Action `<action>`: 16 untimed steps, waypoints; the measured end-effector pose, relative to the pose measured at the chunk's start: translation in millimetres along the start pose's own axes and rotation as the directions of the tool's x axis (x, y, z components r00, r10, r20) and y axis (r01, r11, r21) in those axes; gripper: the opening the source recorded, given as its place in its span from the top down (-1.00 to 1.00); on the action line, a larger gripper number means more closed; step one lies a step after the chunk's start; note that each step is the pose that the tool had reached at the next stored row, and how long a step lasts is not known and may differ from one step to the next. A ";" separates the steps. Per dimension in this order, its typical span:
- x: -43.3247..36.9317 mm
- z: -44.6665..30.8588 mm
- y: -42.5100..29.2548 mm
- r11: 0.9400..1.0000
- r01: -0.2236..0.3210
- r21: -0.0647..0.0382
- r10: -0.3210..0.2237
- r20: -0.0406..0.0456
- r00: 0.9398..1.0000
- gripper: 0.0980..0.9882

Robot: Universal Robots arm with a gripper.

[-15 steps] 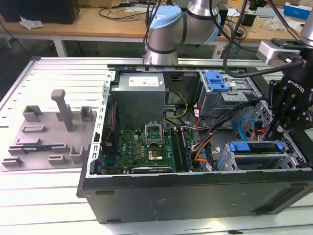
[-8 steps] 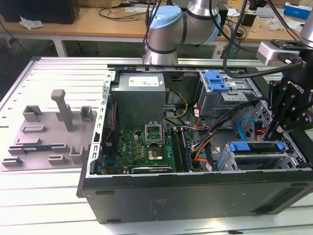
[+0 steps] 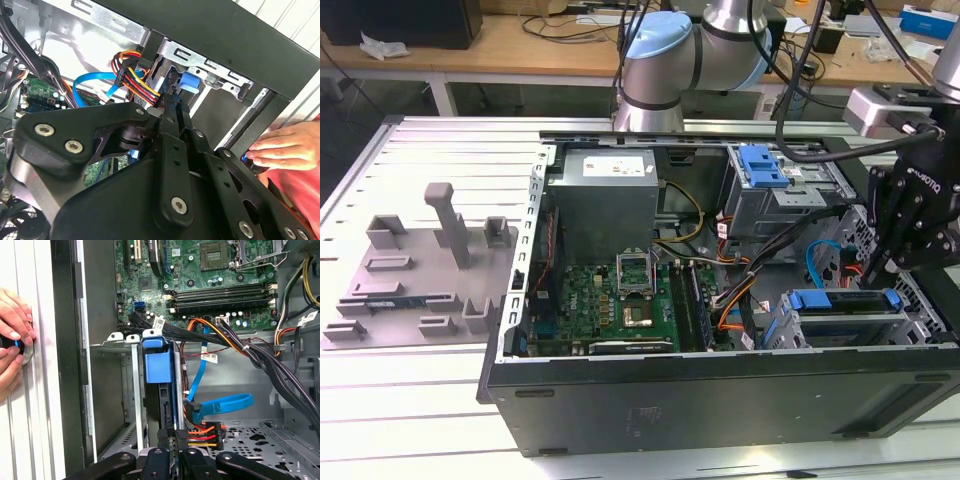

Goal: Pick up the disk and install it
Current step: 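Insert the first disk wire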

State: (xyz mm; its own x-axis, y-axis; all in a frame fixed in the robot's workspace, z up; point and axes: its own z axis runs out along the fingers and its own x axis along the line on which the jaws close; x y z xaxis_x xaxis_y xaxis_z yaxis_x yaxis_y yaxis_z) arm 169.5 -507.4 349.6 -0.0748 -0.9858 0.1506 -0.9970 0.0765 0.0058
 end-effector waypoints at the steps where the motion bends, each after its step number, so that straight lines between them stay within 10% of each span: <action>1: 0.1 0.2 0.0 1.000 0.000 0.000 0.000 0.000 1.000 0.85; 16: 1.0 3.4 -0.1 1.000 0.000 0.000 0.000 0.000 1.000 0.85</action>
State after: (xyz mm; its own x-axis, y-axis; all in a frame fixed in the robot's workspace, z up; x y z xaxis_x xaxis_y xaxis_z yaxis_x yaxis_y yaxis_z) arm 169.5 -508.9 346.3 -0.0744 -0.9858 0.1507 -0.9971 0.0761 0.0059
